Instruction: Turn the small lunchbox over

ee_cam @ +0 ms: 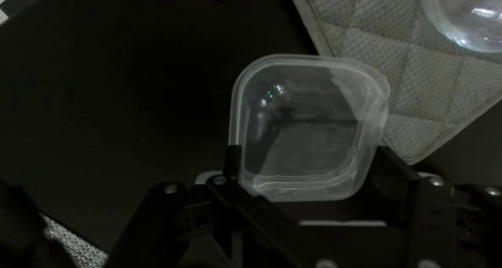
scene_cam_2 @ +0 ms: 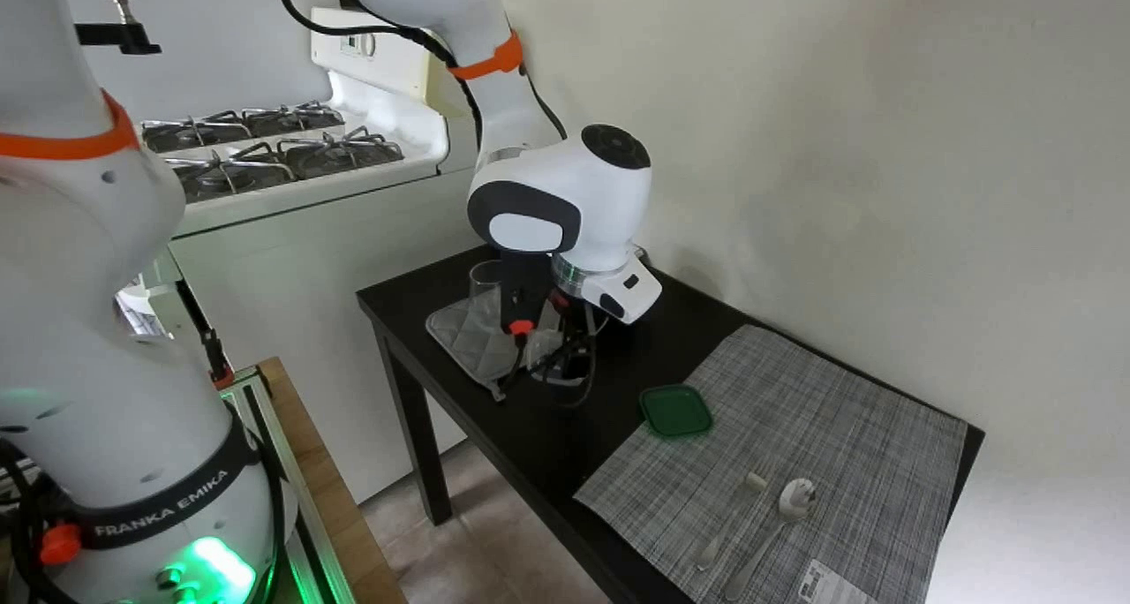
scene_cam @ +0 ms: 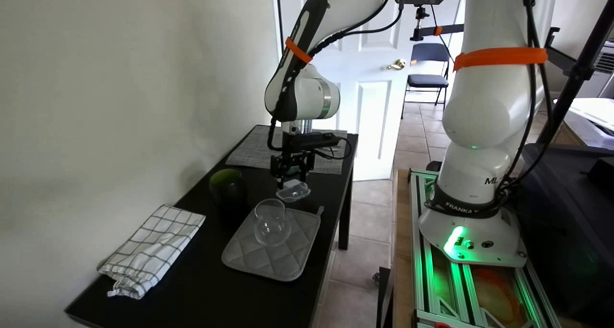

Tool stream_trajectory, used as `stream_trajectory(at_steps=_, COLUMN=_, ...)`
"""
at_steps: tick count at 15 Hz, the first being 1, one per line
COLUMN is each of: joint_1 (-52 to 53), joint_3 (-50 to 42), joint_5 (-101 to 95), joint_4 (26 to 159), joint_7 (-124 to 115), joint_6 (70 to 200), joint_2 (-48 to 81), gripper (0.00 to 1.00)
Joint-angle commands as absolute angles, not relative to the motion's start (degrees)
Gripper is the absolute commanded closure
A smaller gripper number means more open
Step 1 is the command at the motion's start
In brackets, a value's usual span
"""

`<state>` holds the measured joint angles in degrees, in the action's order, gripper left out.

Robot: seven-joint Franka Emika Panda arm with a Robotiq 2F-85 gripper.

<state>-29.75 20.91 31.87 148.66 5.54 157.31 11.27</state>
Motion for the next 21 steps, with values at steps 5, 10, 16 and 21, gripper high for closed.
stream_trajectory(at_steps=5, joint_1=-21.74, joint_3=4.44, joint_5=47.03, joint_4=144.75, joint_7=9.01, joint_6=139.91, joint_2=11.38, gripper=0.42)
stream_trajectory(at_steps=10, joint_1=-18.51, joint_3=-2.65, joint_5=51.75, joint_4=143.67, joint_7=7.51, joint_6=135.38, joint_2=11.30, gripper=0.42)
stream_trajectory(at_steps=16, joint_1=-13.82, joint_3=-6.16, joint_5=41.17, joint_4=145.67, joint_7=6.30, joint_6=138.21, joint_2=11.15, gripper=0.00)
stream_trajectory(at_steps=21, joint_1=-12.45, joint_3=-6.40, joint_5=34.31, joint_4=147.66, joint_7=11.25, joint_6=144.45, joint_2=10.72, gripper=0.00)
